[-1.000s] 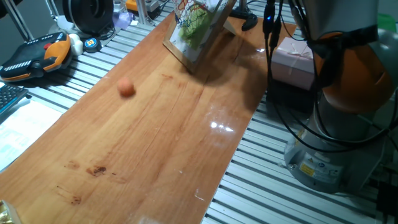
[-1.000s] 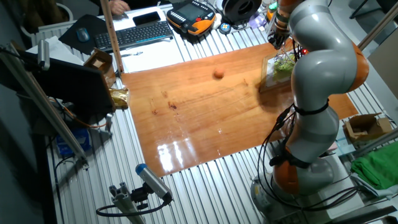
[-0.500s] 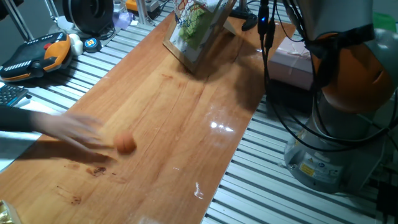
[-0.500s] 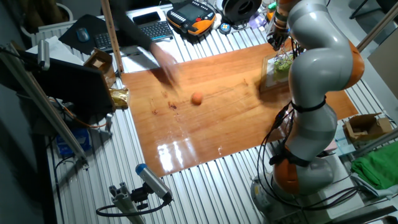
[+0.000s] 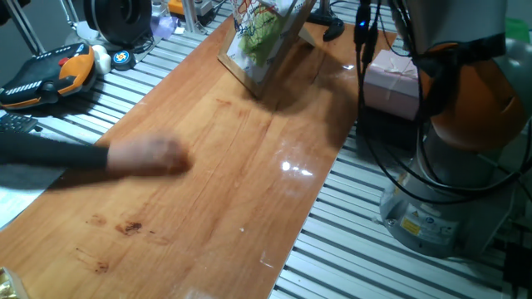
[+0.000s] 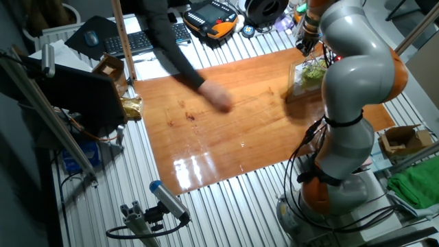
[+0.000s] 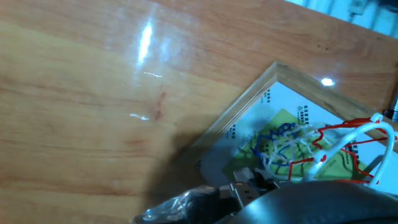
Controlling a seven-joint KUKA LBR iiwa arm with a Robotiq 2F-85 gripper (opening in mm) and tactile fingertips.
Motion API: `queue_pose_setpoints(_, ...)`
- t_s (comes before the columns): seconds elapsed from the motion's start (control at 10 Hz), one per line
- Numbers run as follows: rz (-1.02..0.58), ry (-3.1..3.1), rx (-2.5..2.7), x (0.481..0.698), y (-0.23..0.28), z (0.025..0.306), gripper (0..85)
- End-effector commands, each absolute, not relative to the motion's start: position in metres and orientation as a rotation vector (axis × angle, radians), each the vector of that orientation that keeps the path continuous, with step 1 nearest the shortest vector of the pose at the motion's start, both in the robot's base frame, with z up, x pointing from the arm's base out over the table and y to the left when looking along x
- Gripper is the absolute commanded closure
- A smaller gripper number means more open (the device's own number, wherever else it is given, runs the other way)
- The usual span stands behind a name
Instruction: Grab a basketball, release it and shoot it into the basket
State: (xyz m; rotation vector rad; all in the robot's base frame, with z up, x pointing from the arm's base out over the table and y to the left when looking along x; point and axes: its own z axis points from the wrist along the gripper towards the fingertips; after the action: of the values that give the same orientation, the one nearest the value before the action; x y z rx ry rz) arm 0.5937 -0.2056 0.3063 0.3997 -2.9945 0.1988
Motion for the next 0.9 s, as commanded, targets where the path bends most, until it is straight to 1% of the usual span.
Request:
queue_pose_setpoints(0.0,0.205,-2.981,0.405,0.593,-0.205,0.306,84.3)
queue_pose_setpoints(0.3,0.239,-2.983,0.361,0.594,-0.200,0.308,84.3)
queue_pose_setpoints(0.5,0.163,-3.008,0.285,0.592,-0.191,0.305,84.3)
queue_pose_setpoints(0.7,0.155,-3.017,0.217,0.590,-0.178,0.300,84.3)
queue_pose_setpoints(0.8,0.172,-3.005,0.165,0.589,-0.165,0.292,83.3)
